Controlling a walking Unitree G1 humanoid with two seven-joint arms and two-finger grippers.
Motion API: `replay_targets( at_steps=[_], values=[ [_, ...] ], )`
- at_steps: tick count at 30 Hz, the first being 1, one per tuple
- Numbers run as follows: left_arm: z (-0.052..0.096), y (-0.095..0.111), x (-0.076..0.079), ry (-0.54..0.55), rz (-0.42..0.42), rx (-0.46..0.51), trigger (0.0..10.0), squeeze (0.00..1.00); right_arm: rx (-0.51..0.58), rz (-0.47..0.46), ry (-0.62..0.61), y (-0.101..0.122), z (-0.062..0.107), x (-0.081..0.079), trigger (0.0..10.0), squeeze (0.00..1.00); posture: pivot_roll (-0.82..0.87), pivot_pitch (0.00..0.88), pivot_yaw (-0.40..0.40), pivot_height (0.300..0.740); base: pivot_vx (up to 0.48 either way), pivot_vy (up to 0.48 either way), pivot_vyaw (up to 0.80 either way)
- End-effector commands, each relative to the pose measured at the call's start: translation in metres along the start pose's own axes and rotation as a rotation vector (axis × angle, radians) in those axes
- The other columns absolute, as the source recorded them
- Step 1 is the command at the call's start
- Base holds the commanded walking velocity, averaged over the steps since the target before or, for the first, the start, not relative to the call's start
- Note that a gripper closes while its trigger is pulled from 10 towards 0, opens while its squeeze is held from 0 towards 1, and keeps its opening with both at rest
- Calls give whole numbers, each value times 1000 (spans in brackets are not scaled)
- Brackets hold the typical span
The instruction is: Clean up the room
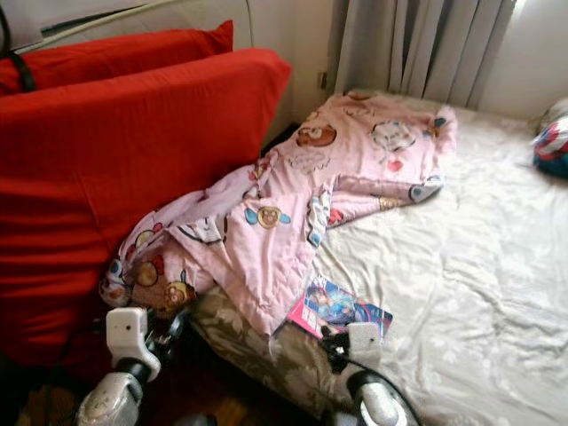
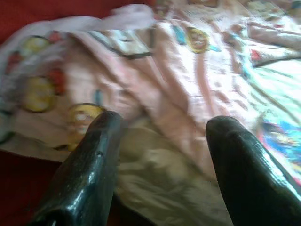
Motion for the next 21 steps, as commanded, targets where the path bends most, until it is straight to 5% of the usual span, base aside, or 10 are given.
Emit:
replay_targets(
  at_steps=[1,11,21],
  values=[
    [4,-5,-7,15,-10,-22,10000,0,-14,-14,9,-5,0,-5,10000,0,-40,18,-6,638,0,0,0],
    [4,-2,-9,19,-16,-11,10000,0,-33,-8,15,-2,-6,-8,10000,0,-31,45,0,638,0,0,0],
    [-7,7,-12,9,-33,10,10000,0,104,-50,-87,44,-26,-3,10000,0,-13,81,7,638,0,0,0]
  ],
)
Point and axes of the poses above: a point about 5 cm out from each wrist's last joint towards the gripper, its own z axis pointing back from the gripper into the wrist, its own y axis along the axis of the wrist's last joint, x = y × z, the point moved 6 cm from there along -z, pointing out of the wrist towards the gripper, and after that the axes turned 14 degrees about -z, right-handed, at the moved point
